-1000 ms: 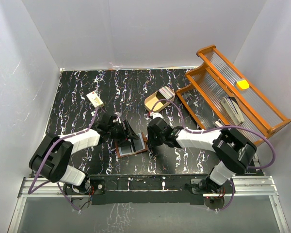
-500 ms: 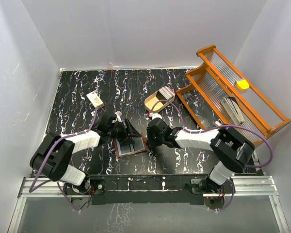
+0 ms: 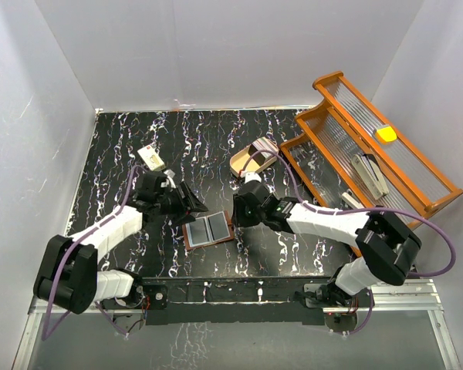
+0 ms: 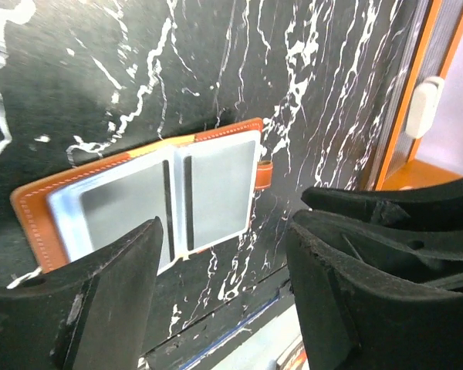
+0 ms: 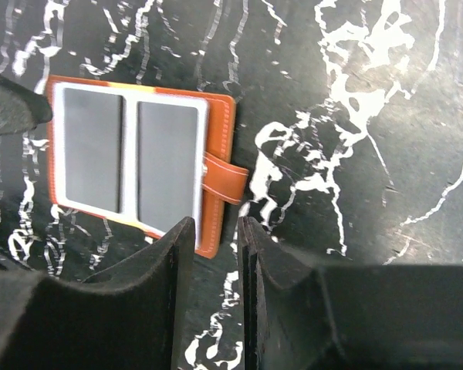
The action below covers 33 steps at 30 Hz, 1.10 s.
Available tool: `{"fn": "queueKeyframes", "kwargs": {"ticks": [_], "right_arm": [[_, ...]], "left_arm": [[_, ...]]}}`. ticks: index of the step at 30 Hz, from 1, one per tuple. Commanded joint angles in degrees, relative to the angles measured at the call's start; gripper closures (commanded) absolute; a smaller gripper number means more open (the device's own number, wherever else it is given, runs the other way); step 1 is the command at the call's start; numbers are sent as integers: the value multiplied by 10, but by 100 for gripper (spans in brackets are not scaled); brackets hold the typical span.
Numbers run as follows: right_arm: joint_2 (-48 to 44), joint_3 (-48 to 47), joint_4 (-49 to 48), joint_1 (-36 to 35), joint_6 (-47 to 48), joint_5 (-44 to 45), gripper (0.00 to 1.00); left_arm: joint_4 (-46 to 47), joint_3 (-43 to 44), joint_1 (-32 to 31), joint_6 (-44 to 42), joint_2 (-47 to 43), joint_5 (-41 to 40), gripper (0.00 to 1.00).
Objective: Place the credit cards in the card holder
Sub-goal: Insert the credit card into the card holder, then turn over the card slot in the card holder.
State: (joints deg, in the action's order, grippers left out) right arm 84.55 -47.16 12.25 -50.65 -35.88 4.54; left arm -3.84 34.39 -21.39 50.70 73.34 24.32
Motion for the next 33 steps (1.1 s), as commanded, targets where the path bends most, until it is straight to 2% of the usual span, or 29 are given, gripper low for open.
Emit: {"fn": "queueKeyframes", "kwargs": {"ticks": [1,10,19,21,24,29,33], "right_arm": [[-11,-47,-35,-17,-9,-14,72],[67,-107,-77,-46,-23,-64,75],[181,-161,-100,-59,-27,-104,75],[208,-177,-73,-59,-29,-98,76],[223,-169,-66,-61,-26,-80,79],[223,-143,-61,-67,-28,-45,92],[228,-128,-67,-67,-34,-44,96]], "left_arm": [[-35,-21,48,-18,-39,39,36],[36,-76,103,20,-62,114,34],[29,-94,117,28,-76,92,33],[24,-93,117,25,-76,87,33],[19,-92,116,18,-68,83,33],[34,-99,117,18,-57,86,32],[69,-109,117,33,-53,102,32]]}}
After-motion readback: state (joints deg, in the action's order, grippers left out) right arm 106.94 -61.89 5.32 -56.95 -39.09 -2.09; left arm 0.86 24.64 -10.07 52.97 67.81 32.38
